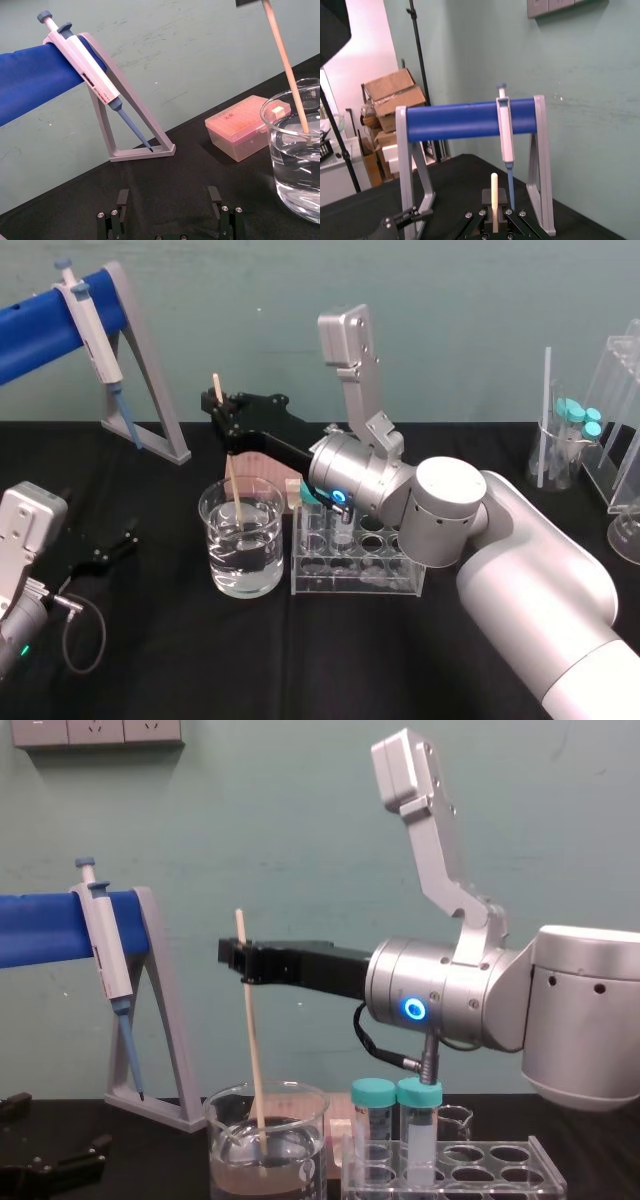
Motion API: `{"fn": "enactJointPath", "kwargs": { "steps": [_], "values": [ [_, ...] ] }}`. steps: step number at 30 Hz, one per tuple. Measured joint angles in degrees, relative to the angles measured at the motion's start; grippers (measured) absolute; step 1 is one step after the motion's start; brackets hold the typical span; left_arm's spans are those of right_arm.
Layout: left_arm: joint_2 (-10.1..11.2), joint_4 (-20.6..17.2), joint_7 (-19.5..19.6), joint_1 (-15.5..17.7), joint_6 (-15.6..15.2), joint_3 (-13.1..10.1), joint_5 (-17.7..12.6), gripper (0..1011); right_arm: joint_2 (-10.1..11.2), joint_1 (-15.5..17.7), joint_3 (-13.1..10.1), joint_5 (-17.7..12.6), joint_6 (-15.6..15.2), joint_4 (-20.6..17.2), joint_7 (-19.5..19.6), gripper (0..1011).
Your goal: Hold the thermometer with one hand and immerse one end into the beaker, then reinsert it into the test tube rack.
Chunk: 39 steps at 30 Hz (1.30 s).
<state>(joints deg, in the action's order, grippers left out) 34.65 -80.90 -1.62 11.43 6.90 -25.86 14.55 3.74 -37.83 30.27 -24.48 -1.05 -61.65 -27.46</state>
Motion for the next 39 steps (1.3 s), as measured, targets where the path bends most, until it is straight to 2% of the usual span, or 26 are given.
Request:
{"fn": "enactJointPath", "kwargs": {
  "steps": [5,9,16,26,33,39],
  "values": [
    [0.0,0.0,0.0,0.0,0.0,0.0,0.0,1004,0.3,0.3,-0.3,-0.2,0.2,-1.8,0.0,53],
    [0.0,0.0,0.0,0.0,0.0,0.0,0.0,1004,1.0,0.6,-0.9,-1.0,-0.3,-5.0,-0.1,53],
    [0.0,0.0,0.0,0.0,0.0,0.0,0.0,1004,2.5,1.2,-2.4,-3.6,-2.5,-10.8,0.3,53],
    [0.0,0.0,0.0,0.0,0.0,0.0,0.0,1004,5.0,1.8,-5.0,-7.5,-7.0,-19.2,3.5,53],
    [0.0,0.0,0.0,0.0,0.0,0.0,0.0,1004,8.9,3.0,-7.5,-10.1,-10.4,-26.1,5.4,53],
    [0.0,0.0,0.0,0.0,0.0,0.0,0.0,1004,12.0,4.5,-9.3,-11.0,-12.0,-30.0,7.5,53]
  ]
}}
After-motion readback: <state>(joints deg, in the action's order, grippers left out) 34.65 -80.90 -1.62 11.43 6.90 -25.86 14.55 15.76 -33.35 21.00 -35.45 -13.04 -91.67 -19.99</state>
